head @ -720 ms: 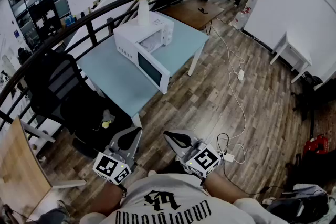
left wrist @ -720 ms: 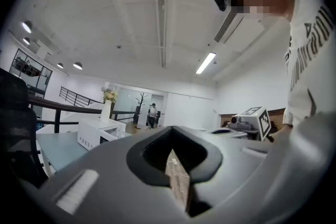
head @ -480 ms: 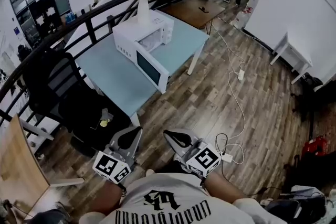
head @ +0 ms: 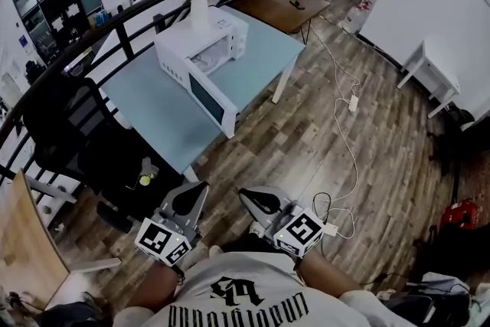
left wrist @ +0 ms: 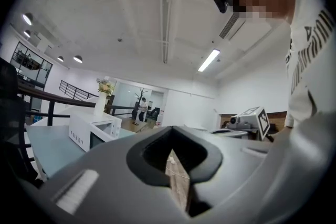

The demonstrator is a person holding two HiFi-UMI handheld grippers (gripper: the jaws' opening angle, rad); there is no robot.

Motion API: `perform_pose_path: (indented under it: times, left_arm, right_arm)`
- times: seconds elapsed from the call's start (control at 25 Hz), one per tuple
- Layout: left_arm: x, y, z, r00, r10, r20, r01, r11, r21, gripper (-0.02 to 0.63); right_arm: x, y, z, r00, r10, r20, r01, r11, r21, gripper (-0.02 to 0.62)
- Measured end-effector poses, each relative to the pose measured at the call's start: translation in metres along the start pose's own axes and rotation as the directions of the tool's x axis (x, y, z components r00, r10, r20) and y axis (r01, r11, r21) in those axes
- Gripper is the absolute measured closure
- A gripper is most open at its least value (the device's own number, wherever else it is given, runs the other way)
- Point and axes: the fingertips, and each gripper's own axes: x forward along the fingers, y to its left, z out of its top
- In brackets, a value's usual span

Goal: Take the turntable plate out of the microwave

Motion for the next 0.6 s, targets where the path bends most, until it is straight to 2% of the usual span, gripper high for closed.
perform_pose_path:
  times: [0.4, 0.6]
  left_arm:
    - [0.121, 0.0, -0.006, 1.0, 0.005, -0.008, -0.005, 1.0, -0.017, 0.557]
    - [0.174, -0.008, -0.008, 1.0, 0.019, -0.003, -0.019, 1.0, -0.019, 0.557]
  right_arm:
    - [-0.03, -0.109, -0.006, 0.999, -0.001, -0.034, 0.002, 1.0, 0.016, 0.593]
    - [-0.051, -0.151, 0.014, 1.0, 0.005, -0.025, -0.005, 1.0, -0.011, 0.592]
